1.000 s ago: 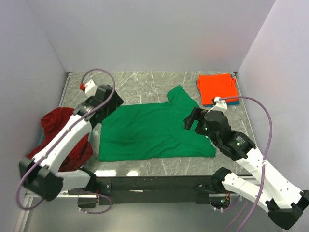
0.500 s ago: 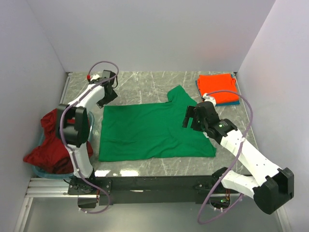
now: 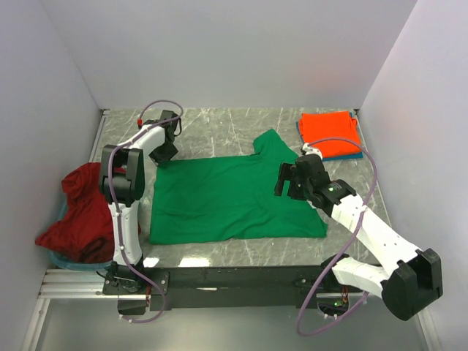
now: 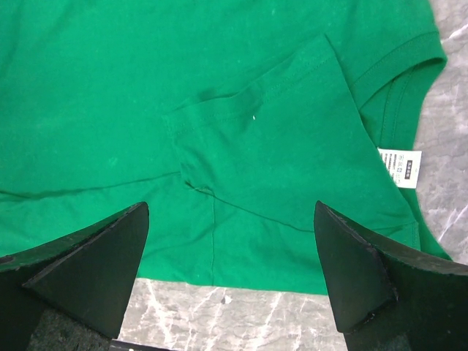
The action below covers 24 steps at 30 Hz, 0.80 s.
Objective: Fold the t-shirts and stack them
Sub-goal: Fold the tshirt
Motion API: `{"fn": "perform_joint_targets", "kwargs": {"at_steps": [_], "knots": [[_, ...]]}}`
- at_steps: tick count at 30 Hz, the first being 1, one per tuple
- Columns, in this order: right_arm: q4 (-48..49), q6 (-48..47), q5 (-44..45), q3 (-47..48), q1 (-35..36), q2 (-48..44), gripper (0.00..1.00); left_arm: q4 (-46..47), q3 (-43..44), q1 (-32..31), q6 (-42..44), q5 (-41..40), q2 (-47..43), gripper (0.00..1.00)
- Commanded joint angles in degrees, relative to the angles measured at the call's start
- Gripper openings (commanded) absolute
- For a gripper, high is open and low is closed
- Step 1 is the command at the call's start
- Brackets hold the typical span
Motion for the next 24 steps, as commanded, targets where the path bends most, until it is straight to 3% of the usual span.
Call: {"fn": "perform_joint_targets", "kwargs": {"at_steps": [1,5,12,18,22,24], "knots": [[1.95,-1.00,-0.47,-0.55,-0.73,0.40,1.00,-2.59,3.06,0.48,-1.78,-2.74,0.44,0.57],[2.30,-1.09,-0.83,-0.81,-0.90,0.84,1.00,-3.82,2.54,0.40,-2.57,-4.23,1.41,0.57],[2.48,-1.35,-0.83,-0.90,-1.08,1.20,1.00,-3.82,3.76,0.66,-2.05,-3.01,3.87,0.48],[2.22,-1.70,0.75,-0.64,-1.34,1.55,1.00,-3.38,4.73,0.75,-0.73,-1.78,5.10,0.29],[1.87,-1.53,2.69,-0.38,-1.78,2.16,1.00,-2.42,3.24,0.75,0.77,-0.64,4.49,0.01],[1.86,-1.70,3.30,0.32,-2.05,2.78,1.00,-0.14,0.70,0.75,1.91,0.50,3.09,0.01]]}}
